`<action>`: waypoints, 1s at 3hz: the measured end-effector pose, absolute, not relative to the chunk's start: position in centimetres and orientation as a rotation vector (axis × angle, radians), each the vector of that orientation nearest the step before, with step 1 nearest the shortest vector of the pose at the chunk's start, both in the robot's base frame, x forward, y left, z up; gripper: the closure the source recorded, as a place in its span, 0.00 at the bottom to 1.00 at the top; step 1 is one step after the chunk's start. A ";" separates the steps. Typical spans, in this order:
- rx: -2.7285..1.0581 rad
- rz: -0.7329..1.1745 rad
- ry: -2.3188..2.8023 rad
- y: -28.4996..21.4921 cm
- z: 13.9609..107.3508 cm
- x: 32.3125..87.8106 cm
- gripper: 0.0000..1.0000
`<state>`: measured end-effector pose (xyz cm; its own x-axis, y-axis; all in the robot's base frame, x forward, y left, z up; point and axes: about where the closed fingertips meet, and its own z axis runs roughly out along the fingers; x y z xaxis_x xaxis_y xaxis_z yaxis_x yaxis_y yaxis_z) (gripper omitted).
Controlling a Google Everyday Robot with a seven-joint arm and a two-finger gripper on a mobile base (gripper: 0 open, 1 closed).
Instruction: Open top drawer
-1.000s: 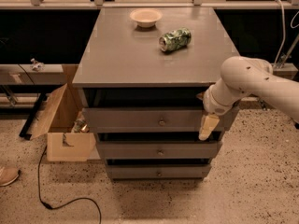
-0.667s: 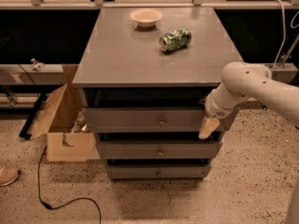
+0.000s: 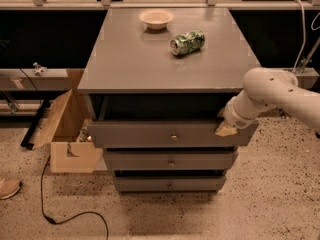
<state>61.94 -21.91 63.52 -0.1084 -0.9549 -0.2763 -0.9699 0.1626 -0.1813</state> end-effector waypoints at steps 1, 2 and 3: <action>-1.841 0.064 2.119 -21.9 64.2 62.0 0.96; -1.841 0.064 2.119 -21.9 64.2 62.0 0.00; -1.841 0.064 2.119 -21.9 64.2 62.0 0.00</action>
Offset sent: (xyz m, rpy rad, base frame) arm 0.0006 0.0000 0.0065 0.0000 0.0000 0.0000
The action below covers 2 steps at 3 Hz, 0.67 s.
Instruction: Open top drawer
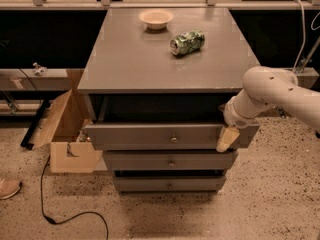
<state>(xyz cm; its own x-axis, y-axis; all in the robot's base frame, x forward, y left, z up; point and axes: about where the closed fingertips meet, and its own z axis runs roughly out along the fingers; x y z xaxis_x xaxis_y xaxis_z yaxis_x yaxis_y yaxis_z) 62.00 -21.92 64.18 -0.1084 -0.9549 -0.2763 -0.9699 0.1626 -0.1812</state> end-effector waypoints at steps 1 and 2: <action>-1.882 0.089 2.112 -21.7 63.8 61.6 0.00; -1.959 0.136 2.116 -21.7 64.0 59.1 0.00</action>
Offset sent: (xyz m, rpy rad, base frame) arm -0.0620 -0.0016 0.0071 -0.0504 0.1570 0.1254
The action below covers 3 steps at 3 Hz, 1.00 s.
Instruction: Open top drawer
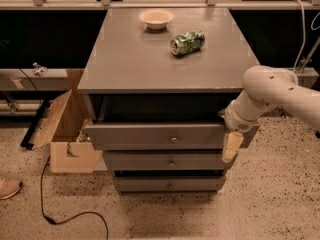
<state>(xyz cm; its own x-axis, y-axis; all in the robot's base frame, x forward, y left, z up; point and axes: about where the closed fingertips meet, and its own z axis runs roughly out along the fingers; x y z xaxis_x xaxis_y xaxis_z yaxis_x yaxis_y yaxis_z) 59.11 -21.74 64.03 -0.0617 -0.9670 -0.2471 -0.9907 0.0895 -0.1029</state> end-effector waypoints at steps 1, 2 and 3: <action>-2.017 0.230 2.172 -22.5 63.9 54.6 0.22; -2.022 0.245 2.182 -22.6 64.1 54.2 0.45; -2.022 0.245 2.182 -22.6 64.7 54.2 0.69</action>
Offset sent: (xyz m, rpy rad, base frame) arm -0.0953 -0.0189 -0.0025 -0.0234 0.2353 0.0100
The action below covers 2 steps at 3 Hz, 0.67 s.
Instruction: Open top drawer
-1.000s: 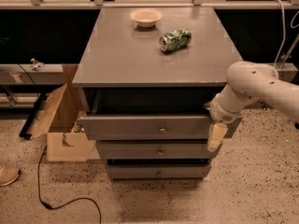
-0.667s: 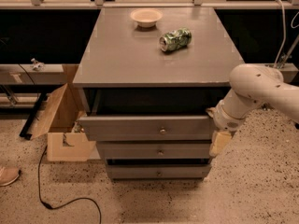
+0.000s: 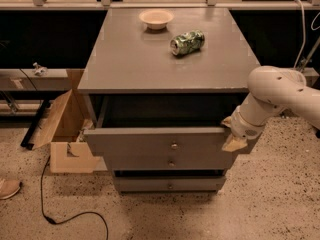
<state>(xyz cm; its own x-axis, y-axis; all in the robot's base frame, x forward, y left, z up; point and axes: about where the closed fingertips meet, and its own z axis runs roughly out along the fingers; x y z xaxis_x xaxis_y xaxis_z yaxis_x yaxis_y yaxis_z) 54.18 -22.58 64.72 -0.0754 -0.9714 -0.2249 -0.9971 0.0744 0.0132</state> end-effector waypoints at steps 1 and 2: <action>-2.001 0.243 2.184 -22.5 65.4 53.9 0.92; -2.001 0.243 2.184 -22.5 65.5 54.0 1.00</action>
Offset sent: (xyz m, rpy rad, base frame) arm -0.1253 -0.0167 0.0456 0.0019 -0.0256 -0.1134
